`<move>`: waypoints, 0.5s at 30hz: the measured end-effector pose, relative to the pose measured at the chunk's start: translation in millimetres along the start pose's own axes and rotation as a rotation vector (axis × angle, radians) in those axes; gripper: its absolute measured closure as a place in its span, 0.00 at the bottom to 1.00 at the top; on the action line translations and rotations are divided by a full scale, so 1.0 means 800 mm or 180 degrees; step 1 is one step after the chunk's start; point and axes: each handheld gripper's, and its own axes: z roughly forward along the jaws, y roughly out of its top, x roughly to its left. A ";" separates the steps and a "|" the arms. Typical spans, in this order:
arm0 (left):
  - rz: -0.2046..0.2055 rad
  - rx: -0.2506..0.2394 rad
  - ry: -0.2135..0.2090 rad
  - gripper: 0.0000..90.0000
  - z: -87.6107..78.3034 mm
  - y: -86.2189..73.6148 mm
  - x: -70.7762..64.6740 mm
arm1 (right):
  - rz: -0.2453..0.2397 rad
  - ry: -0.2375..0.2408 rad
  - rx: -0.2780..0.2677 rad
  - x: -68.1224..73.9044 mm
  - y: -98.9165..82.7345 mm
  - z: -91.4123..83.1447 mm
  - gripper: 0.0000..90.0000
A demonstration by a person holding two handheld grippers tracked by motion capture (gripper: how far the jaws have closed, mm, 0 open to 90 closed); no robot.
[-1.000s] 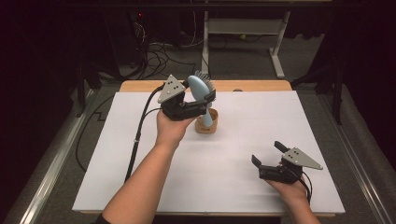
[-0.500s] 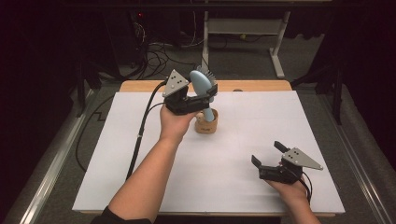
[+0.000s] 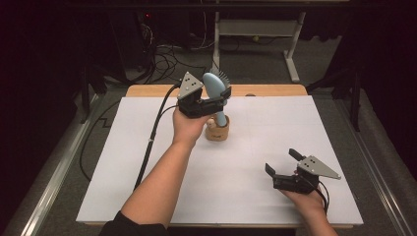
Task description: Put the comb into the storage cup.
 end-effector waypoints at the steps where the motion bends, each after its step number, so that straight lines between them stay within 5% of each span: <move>1: -0.0004 -0.0001 0.0006 0.23 0.001 0.000 0.000 | 0.0002 0.0000 0.0000 0.000 0.000 0.000 0.01; 15: -0.0020 0.0070 0.0048 0.23 0.015 -0.012 0.003 | 0.0008 -0.0009 -0.0012 -0.001 0.000 -0.003 0.01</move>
